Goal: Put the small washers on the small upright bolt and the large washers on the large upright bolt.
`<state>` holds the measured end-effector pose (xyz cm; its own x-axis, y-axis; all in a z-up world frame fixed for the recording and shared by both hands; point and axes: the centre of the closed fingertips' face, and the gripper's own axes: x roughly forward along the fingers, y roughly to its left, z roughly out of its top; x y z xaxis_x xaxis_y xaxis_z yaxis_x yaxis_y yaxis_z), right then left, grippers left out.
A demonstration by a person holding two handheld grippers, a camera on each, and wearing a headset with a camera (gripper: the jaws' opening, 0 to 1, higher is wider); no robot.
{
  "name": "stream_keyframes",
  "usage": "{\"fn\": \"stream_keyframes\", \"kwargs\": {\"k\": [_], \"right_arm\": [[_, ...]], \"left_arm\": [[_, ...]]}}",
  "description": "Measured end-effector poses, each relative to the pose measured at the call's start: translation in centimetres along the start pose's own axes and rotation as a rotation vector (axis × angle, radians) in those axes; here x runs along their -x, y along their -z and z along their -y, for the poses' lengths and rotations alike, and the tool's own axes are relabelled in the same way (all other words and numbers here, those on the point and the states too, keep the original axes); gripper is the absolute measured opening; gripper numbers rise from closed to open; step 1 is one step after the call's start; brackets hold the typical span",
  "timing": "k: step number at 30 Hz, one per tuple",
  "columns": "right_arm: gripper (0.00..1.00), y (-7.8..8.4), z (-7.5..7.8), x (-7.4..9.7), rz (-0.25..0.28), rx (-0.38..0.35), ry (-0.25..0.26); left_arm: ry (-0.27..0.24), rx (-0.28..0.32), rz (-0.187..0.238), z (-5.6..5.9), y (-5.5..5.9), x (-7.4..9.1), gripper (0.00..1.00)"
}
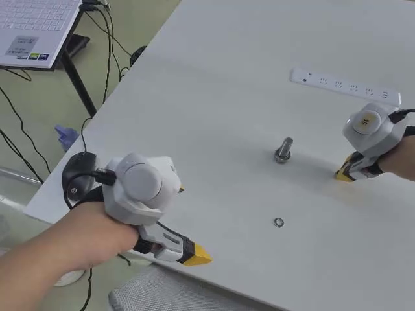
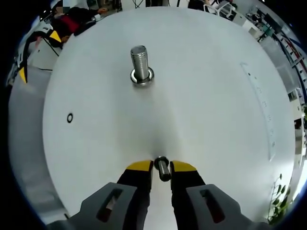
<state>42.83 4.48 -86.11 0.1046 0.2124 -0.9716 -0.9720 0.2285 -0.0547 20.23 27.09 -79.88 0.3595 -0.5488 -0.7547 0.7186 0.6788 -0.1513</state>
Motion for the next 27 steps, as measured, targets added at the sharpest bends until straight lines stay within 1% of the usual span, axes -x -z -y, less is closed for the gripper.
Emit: {"fn": "stream_keyframes", "kwargs": {"k": [4,7,9,12,16,19,21,23,27], "right_arm": [[0.2,-0.1,0.0,0.0,0.001,-0.003,-0.001],[0.24,-0.2,0.0,0.1,0.001,-0.011,-0.004],[0.27,-0.3,0.0,0.1,0.005,-0.016,-0.006],[0.29,-0.3,-0.3,0.2,0.009,-0.023,-0.019],[0.29,-0.2,-0.2,0.3,0.004,-0.031,-0.019],[0.31,-0.3,0.0,0.8,0.009,-0.036,-0.009],[0.34,-0.3,0.1,1.2,0.016,-0.04,-0.003],[0.35,-0.3,0.1,1.5,0.016,-0.044,-0.005],[0.36,-0.5,0.1,2.5,0.03,-0.052,-0.002]], "left_arm": [[0.002,-0.003,0.005,-0.2,0.1,0.2,0.83],[0.001,-0.003,-0.002,-0.5,0.3,0.5,0.82],[0.003,-0.012,-0.002,-0.6,0.2,0.7,0.82],[0.002,-0.015,-0.003,-0.8,0.2,0.8,0.82],[0.008,-0.02,-0.005,-0.8,0.1,0.8,0.82],[0.018,-0.026,-0.011,-0.6,0.0,0.6,0.82],[0.026,-0.033,-0.008,-0.5,-0.2,0.6,0.82],[0.032,-0.044,-0.005,-0.5,-0.4,0.5,0.82],[0.039,-0.048,-0.006,-0.7,-0.8,0.3,0.82]]}}
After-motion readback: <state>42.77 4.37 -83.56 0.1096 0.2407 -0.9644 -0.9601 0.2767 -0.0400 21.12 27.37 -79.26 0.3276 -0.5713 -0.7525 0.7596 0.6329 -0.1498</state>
